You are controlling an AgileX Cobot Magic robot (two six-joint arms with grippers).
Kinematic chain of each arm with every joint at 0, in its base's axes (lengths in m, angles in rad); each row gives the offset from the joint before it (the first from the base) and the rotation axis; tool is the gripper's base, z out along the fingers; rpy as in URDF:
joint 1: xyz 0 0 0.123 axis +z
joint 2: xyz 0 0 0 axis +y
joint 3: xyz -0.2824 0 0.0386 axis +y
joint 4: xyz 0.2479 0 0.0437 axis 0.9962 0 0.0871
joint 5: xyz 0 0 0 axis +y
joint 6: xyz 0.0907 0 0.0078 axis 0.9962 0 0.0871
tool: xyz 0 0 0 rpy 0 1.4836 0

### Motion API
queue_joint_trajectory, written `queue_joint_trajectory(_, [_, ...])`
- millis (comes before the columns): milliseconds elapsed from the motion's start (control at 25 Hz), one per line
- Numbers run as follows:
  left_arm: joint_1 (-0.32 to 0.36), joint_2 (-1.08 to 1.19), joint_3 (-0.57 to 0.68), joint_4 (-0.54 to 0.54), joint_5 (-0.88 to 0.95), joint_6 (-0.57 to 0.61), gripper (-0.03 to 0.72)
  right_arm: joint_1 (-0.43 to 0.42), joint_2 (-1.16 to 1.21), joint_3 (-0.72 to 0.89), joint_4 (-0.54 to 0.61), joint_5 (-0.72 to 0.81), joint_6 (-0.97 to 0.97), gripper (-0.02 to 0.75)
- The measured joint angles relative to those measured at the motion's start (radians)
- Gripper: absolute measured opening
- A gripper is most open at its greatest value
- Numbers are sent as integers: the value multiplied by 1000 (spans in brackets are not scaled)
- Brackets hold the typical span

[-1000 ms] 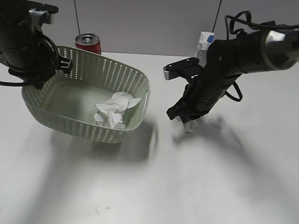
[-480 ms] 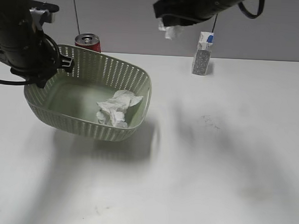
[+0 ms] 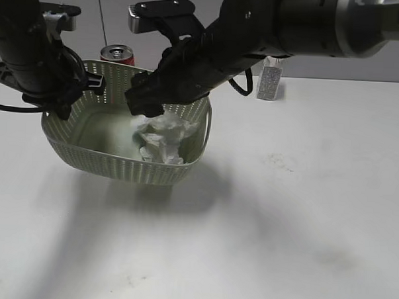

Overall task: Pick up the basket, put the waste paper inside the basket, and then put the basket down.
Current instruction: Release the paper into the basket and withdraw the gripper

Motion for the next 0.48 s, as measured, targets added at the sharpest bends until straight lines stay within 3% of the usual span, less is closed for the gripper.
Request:
queue_joint_trajectory(80, [0,0,0,-1,0,0,3,0,-7,0,-13,-5,0,599])
queue_joint_trajectory(280, [0,0,0,-1,0,0,3,-14,-108,-5,-95,-1,28,563])
queue_joint_trajectory(480, [0,0,0,-1,2,0,3,-127,-218,-14,-129,80,107,560])
